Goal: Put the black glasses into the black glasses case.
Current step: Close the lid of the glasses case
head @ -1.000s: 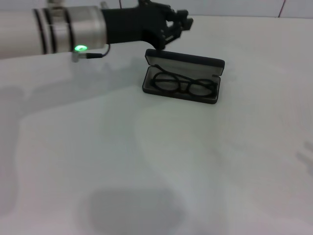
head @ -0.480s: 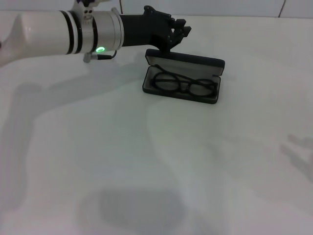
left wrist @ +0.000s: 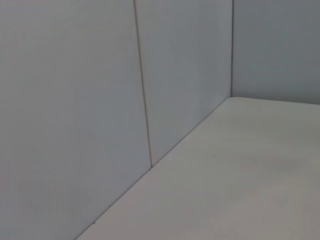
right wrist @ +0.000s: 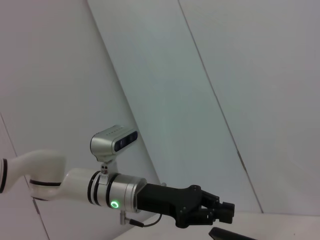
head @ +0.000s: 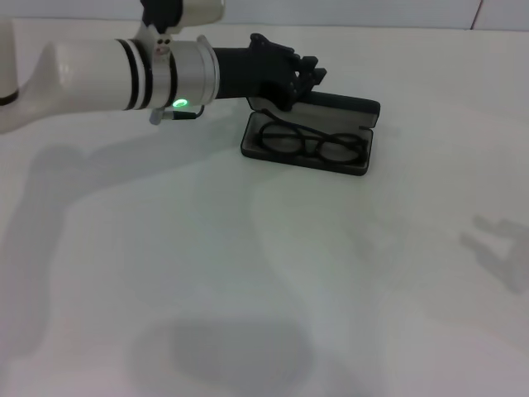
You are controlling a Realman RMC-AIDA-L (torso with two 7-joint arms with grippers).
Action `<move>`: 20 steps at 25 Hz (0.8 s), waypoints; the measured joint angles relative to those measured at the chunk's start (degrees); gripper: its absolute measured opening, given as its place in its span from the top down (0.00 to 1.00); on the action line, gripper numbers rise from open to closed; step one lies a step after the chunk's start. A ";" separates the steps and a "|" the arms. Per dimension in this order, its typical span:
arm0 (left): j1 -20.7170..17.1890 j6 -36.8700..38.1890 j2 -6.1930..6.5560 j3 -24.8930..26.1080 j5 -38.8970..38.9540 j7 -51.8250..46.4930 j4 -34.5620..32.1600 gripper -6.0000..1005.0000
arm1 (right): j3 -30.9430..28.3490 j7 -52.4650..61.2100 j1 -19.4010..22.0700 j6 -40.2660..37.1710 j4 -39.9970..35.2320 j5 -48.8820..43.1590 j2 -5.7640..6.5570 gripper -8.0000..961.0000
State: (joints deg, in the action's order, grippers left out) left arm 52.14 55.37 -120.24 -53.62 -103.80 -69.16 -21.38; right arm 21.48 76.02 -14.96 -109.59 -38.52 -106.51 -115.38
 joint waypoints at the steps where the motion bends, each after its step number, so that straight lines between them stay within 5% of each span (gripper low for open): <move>1: 0.07 -0.31 -0.05 -0.65 0.50 0.16 0.05 0.82 | 0.00 -0.06 -0.16 0.18 0.19 -0.12 0.00 0.64; 14: 0.51 -10.48 -0.16 -18.97 16.47 2.98 0.82 0.82 | 0.07 -1.58 -0.67 2.00 2.65 -0.37 0.01 0.64; 20: 0.51 -12.31 -0.21 -21.02 17.73 2.98 1.28 0.82 | 0.05 -2.25 -0.75 2.28 2.97 -0.37 0.00 0.64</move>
State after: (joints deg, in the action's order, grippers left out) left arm 52.65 43.06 -120.46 -74.64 -86.07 -66.18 -20.10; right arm 21.53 73.77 -15.71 -107.31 -35.55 -106.88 -115.38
